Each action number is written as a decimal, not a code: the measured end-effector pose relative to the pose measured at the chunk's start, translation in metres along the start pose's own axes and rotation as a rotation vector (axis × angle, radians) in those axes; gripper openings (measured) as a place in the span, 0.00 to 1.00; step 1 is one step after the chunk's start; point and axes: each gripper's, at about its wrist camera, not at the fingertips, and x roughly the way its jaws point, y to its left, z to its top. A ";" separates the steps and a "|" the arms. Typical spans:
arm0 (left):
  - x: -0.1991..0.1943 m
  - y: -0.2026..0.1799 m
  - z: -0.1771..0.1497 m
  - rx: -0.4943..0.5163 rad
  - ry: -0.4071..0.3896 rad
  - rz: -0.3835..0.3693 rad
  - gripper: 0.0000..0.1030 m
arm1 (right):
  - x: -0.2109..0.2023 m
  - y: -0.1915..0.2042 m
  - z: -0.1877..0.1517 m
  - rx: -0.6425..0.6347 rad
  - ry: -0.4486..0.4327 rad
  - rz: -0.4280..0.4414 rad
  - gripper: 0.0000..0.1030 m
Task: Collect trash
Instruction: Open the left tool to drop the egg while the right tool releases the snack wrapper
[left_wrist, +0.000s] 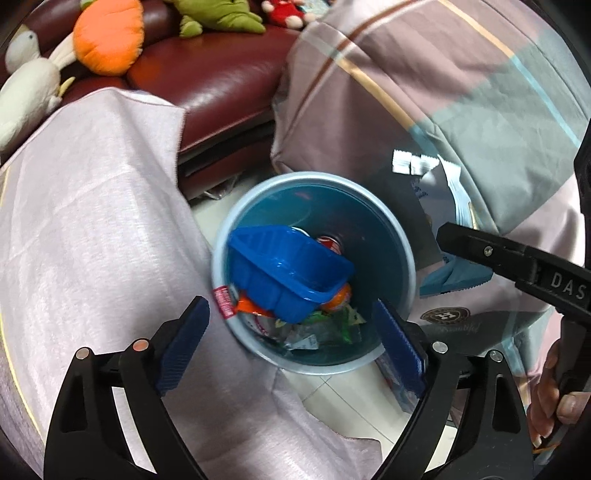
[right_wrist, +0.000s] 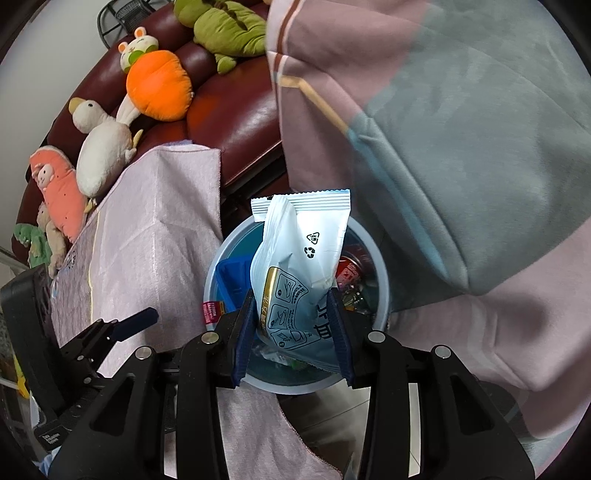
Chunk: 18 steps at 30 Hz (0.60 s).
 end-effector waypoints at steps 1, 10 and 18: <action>-0.004 0.003 -0.001 -0.008 -0.005 0.005 0.88 | 0.001 0.002 0.000 -0.005 0.001 0.000 0.38; -0.024 0.037 -0.009 -0.091 -0.027 0.040 0.91 | 0.007 0.026 0.000 -0.031 0.013 0.017 0.71; -0.044 0.048 -0.019 -0.090 -0.066 0.055 0.94 | 0.001 0.044 -0.011 -0.056 0.018 0.013 0.82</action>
